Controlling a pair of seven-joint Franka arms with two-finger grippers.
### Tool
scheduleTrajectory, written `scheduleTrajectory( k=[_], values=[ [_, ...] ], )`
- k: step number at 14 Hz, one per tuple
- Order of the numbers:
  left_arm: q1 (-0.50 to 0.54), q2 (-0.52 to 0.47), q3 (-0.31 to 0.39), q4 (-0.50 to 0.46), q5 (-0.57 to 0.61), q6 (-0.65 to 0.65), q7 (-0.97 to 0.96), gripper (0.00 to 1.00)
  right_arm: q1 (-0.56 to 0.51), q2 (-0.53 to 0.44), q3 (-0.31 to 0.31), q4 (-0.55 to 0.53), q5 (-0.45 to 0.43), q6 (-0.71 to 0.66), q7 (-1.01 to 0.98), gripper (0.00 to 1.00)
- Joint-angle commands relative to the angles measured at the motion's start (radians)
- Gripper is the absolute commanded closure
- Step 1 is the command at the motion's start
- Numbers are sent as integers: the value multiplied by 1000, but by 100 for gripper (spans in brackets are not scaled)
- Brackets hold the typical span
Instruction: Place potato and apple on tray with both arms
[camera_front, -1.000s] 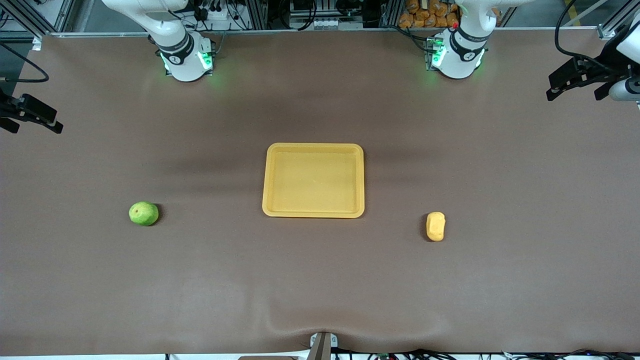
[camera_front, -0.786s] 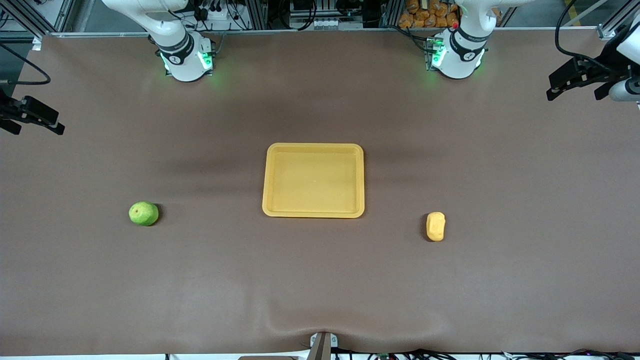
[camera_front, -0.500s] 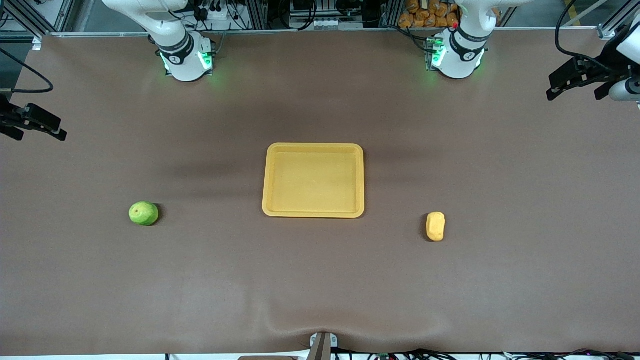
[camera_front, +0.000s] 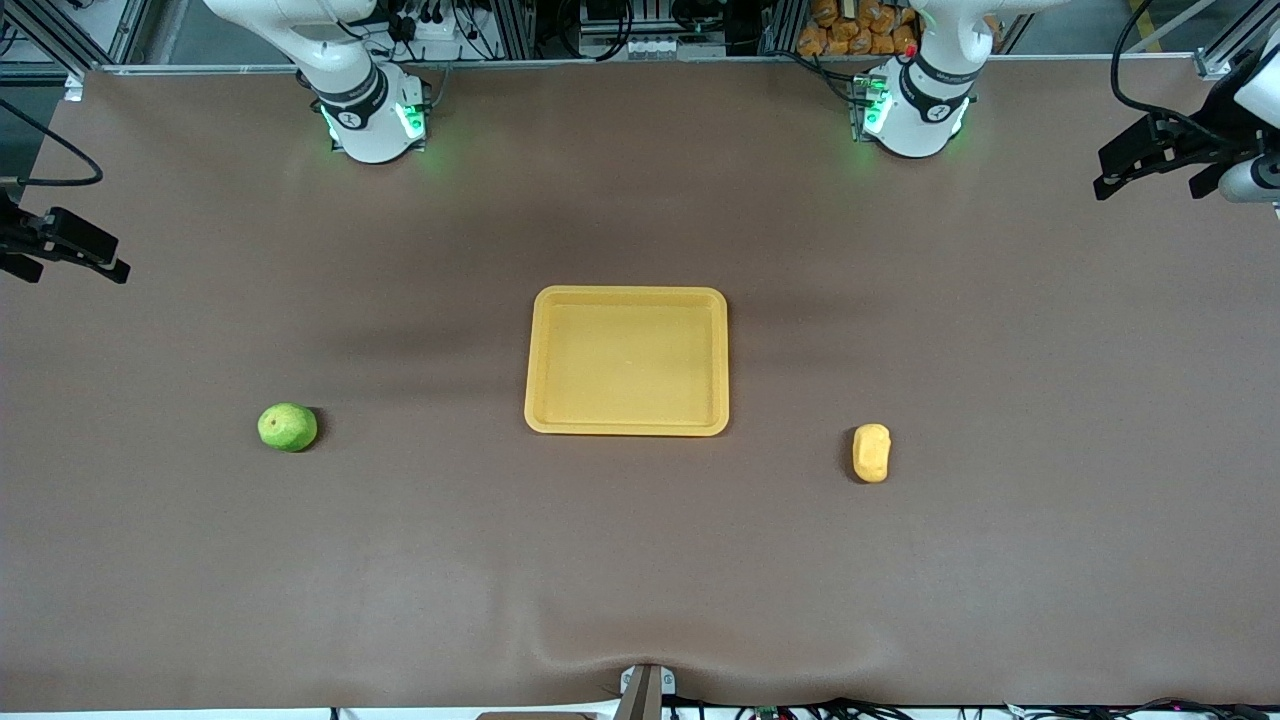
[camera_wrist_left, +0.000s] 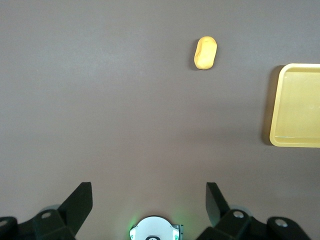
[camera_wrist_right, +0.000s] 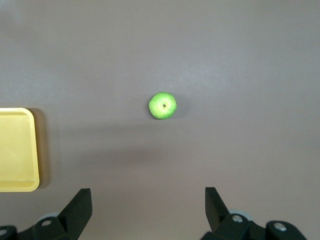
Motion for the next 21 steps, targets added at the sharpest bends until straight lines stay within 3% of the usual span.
scheduleTrajectory(
  k=[1,5,12,21],
  values=[
    [2,10,-4,24,-1,-23,13,0,1,9,0,24,-23,-13,9,0],
    [-6,42,-11,24,0,-23,16,0,-5,9,-1,28,-24,-15,9,0],
    [-16,180,-14,23,0,40,18,0,-8,9,-1,32,-24,-15,9,0],
    [-24,298,-21,-46,0,228,16,0,-5,9,-1,32,-23,-15,9,0]
  ],
)
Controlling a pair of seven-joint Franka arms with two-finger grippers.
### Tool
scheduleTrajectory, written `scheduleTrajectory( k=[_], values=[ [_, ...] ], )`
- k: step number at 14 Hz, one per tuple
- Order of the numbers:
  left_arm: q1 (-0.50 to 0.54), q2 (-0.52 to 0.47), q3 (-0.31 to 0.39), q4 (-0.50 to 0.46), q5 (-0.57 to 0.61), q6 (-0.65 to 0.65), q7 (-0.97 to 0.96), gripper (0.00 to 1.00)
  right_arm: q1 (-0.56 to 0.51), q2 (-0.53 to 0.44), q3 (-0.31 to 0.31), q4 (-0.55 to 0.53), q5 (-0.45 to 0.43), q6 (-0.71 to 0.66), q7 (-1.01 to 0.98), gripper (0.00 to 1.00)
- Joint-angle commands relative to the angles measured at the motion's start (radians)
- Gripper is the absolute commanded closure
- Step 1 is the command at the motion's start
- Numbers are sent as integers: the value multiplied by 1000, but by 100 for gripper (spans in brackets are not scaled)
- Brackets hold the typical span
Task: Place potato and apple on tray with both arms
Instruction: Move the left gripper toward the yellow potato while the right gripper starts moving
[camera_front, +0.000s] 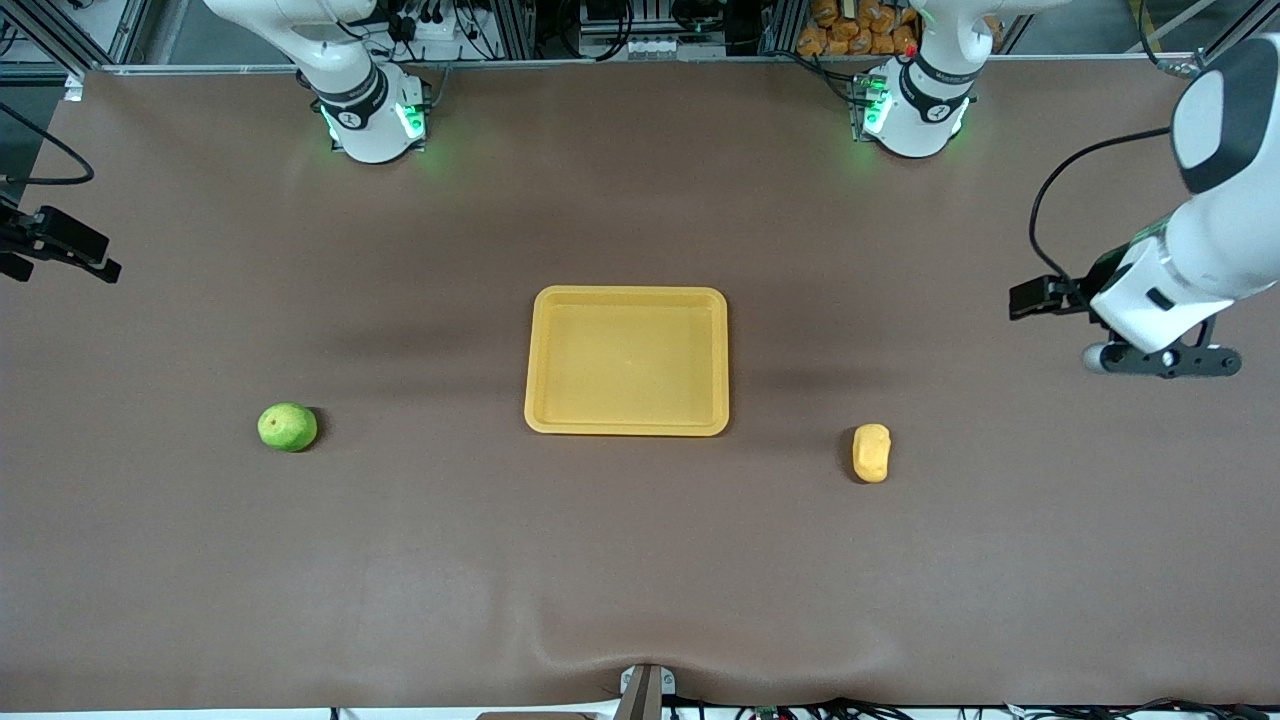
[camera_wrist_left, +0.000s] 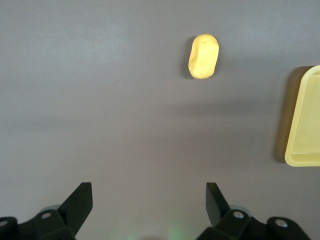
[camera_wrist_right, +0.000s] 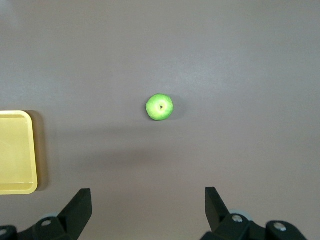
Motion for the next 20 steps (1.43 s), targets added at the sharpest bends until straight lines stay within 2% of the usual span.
scheduleTrajectory(
  k=[1,7,12,16,20],
  values=[
    [-6,24,-3,-19,0,44,12,0,-2,9,4,23,-19,-14,9,0],
    [-15,46,-6,-173,0,309,-5,0,-2,9,4,23,-19,-14,9,0],
    [-61,130,-5,-200,18,481,-92,0,-2,9,4,23,-19,-14,9,0],
    [-98,152,-5,-233,65,552,-202,0,1,32,3,22,-22,-16,16,0],
    [-104,205,-6,-246,135,601,-253,0,15,130,4,49,-83,-8,16,0]
  ],
)
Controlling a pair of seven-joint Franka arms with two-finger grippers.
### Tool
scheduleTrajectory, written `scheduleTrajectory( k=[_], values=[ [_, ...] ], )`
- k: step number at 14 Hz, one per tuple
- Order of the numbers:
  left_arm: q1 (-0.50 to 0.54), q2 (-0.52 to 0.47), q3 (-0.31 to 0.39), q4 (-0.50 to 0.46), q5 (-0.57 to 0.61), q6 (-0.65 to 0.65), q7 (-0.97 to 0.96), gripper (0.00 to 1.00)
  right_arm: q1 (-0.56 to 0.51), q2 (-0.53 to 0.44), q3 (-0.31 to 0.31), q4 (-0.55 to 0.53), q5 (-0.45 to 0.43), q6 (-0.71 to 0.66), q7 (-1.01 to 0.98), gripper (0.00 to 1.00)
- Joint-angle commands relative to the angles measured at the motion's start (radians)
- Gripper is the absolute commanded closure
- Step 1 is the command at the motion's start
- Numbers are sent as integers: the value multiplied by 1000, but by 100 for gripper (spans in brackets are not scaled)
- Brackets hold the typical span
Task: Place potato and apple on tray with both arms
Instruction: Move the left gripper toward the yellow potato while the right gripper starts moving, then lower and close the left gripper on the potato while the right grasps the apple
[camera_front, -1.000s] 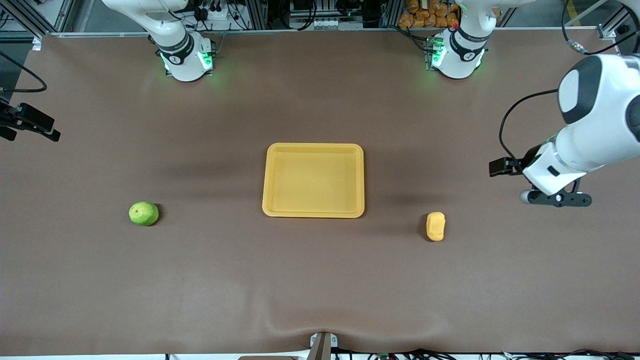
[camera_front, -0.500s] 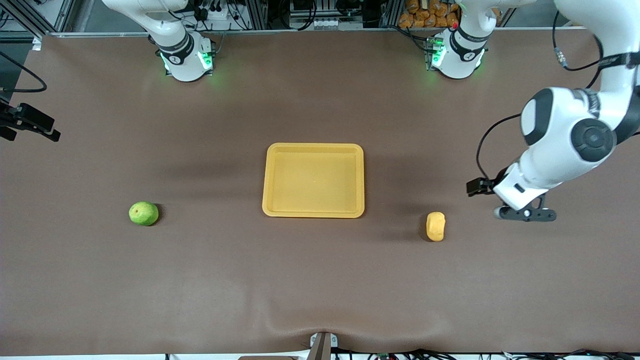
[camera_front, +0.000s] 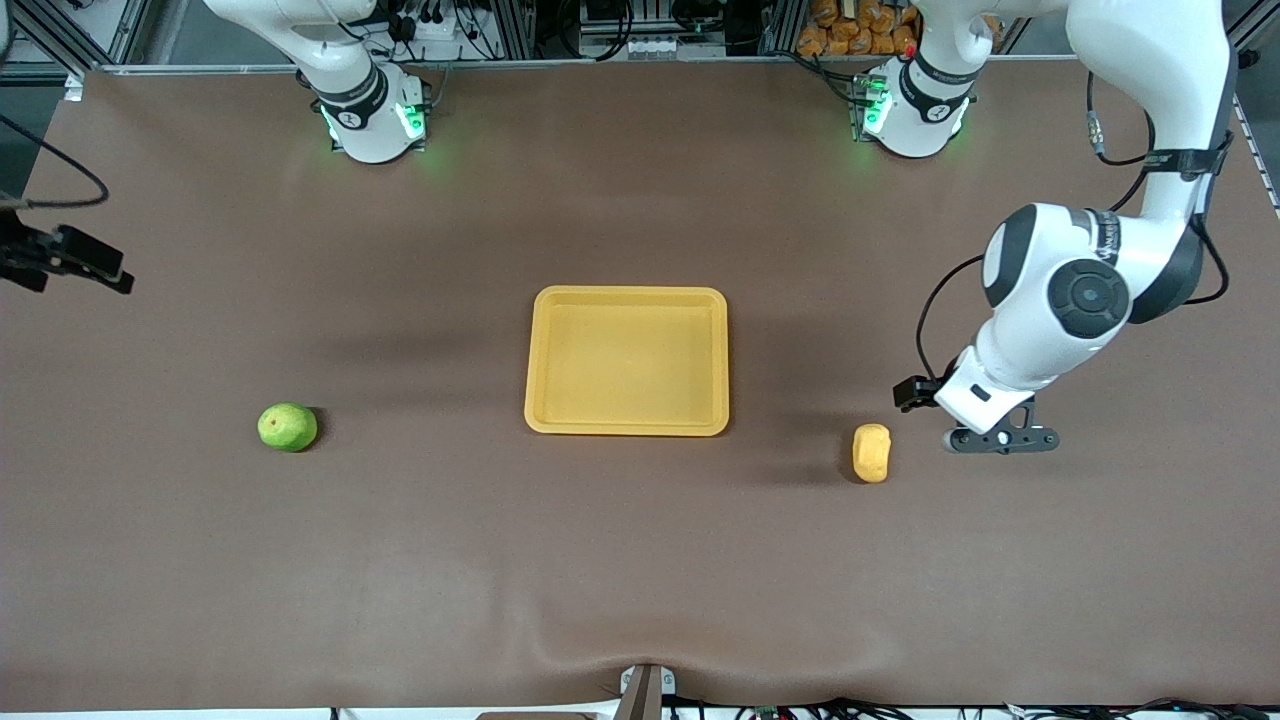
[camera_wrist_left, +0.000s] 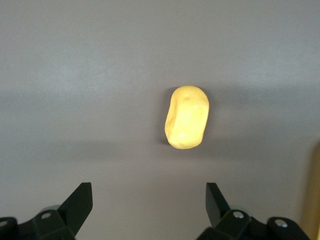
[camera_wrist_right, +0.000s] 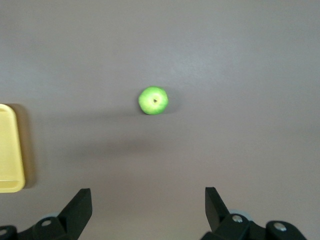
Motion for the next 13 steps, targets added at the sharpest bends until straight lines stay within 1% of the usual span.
scheduleTrajectory(
  k=[1,4,6,7,9,11,12,13],
  values=[
    [5,38,0,-16,32,65,-25,0,16,66,2,51,-46,-8,18,0],
    [5,86,-1,-20,34,124,-44,0,28,175,3,61,-40,-5,19,0],
    [3,101,-3,-23,34,136,-50,0,113,293,0,110,-52,15,19,0],
    [2,107,-4,-20,34,138,-50,0,130,337,0,142,-52,10,18,0],
    [-4,123,-7,-8,34,154,-48,0,131,355,0,153,-52,15,16,0],
    [-6,158,-7,-3,34,213,-45,0,108,381,2,143,-23,15,18,0],
    [-6,179,-9,0,34,252,-39,0,91,411,2,131,-21,27,7,0],
    [-6,199,-9,3,32,282,-32,0,51,423,3,112,-11,68,-5,0]
  ],
)
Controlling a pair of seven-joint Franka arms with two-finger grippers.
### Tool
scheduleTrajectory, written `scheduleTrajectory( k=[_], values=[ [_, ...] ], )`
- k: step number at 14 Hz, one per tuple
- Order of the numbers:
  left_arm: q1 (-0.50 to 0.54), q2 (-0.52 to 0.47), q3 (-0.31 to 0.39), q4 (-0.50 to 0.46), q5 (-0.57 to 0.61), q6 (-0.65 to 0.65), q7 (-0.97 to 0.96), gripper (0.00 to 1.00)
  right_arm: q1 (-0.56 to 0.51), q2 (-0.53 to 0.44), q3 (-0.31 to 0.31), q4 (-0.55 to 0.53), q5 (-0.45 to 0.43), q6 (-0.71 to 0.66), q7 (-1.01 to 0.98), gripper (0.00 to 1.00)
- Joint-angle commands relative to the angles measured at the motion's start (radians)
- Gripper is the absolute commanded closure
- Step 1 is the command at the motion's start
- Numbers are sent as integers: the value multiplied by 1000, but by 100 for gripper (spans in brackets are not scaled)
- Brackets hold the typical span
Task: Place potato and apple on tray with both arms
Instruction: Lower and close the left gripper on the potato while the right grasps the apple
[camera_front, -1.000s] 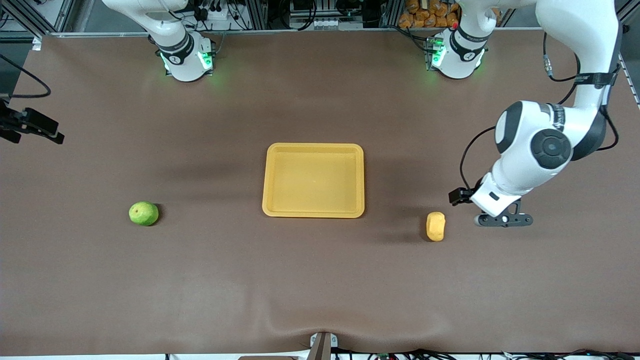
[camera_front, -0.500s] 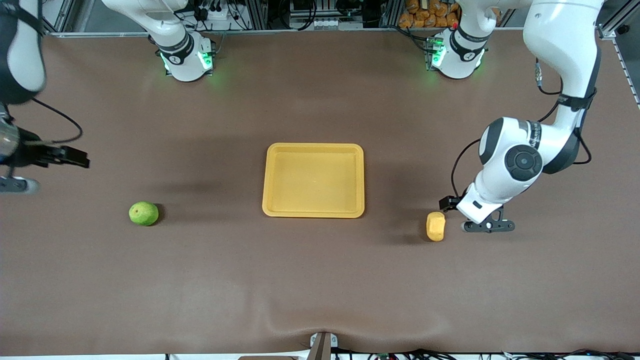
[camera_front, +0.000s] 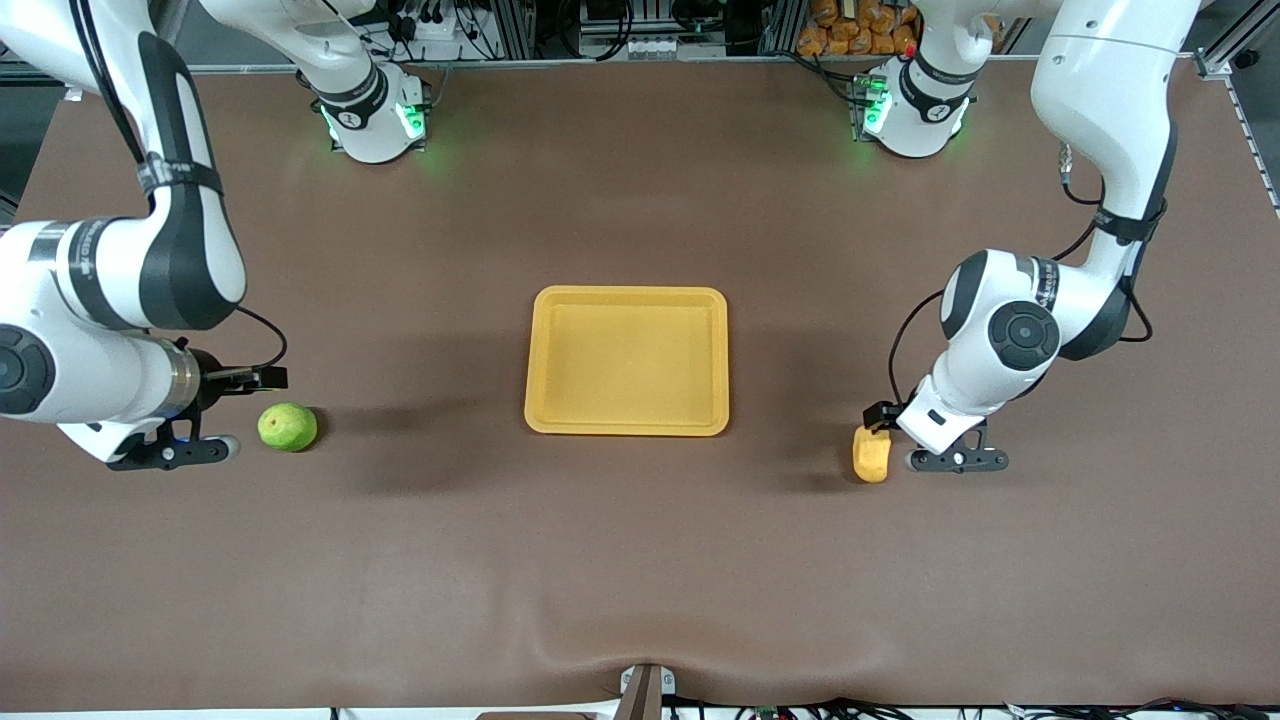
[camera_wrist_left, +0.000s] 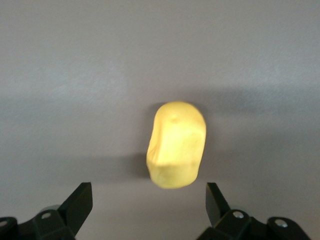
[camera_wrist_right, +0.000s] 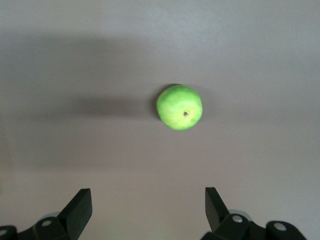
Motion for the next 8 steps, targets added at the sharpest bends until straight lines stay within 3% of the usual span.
scheduleTrajectory(
  k=[1,3,5,8],
  values=[
    [-7,68,-4,30,24,77,-11,0,-83,30,6,-51,38,89,-74,0],
    [-25,83,-4,48,24,79,-11,1,-92,-1,6,-166,44,232,-139,0],
    [-33,91,-4,56,24,79,-11,14,-94,-48,6,-286,44,376,-151,0],
    [-34,120,-4,81,24,82,-10,17,-115,-84,6,-411,44,568,-315,0]
  ],
)
